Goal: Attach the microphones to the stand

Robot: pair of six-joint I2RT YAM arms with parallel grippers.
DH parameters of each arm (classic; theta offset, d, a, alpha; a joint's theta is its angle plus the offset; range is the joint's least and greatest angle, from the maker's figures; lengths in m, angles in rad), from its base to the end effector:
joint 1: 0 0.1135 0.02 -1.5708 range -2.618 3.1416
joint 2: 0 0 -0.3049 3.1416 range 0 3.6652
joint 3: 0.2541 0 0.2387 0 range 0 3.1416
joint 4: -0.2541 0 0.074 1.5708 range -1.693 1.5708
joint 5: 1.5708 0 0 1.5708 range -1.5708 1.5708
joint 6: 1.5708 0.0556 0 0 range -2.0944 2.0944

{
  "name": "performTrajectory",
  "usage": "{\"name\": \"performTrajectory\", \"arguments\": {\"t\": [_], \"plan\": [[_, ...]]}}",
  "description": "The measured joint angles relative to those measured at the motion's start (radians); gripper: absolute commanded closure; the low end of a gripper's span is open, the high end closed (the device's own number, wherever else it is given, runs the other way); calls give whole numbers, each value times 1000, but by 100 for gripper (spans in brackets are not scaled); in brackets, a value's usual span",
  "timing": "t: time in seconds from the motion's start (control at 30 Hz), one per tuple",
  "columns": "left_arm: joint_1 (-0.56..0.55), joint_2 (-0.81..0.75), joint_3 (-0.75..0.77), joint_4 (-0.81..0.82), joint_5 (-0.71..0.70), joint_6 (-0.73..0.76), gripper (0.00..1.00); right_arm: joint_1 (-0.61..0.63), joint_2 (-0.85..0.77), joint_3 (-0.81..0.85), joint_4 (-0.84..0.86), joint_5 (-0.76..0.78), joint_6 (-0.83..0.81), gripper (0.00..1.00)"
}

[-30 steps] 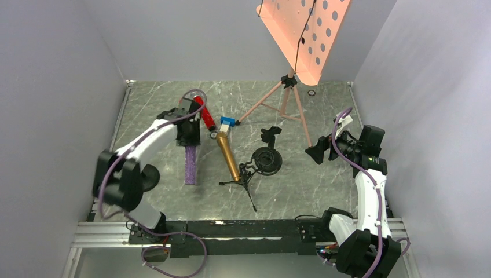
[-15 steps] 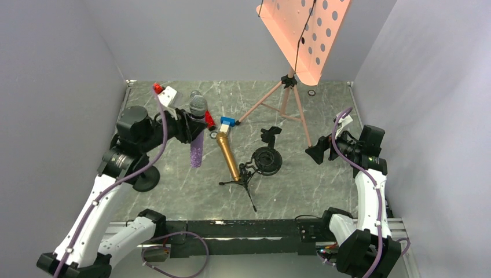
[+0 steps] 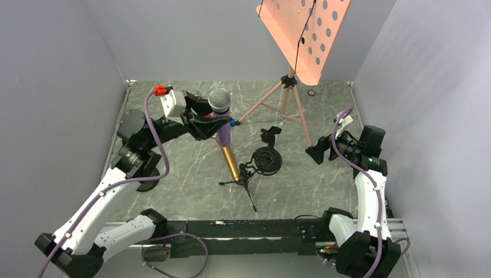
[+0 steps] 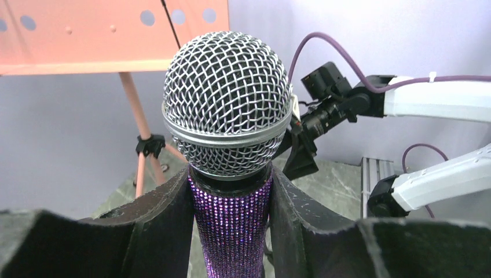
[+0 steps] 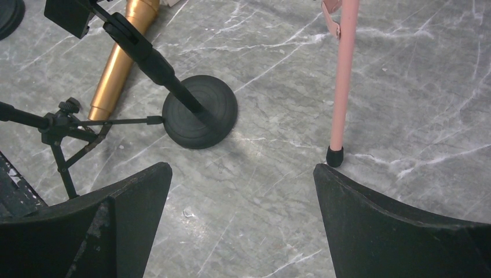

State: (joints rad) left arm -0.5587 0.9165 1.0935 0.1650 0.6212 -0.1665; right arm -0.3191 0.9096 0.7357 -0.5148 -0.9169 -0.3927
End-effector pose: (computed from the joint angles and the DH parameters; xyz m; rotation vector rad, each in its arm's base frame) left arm 0.1216 -0.1142 0.4952 0.7947 1.1059 -0.9953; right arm 0.1600 -0.0064 0.3047 -0.5291 1.9445 0.5851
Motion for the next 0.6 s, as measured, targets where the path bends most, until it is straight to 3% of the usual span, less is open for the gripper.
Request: {"name": "performTrajectory", "arguments": {"t": [0.6], "plan": [[-208,229,-26,415,-34,-116,100,11,0,0,0,2,0,0]]}}
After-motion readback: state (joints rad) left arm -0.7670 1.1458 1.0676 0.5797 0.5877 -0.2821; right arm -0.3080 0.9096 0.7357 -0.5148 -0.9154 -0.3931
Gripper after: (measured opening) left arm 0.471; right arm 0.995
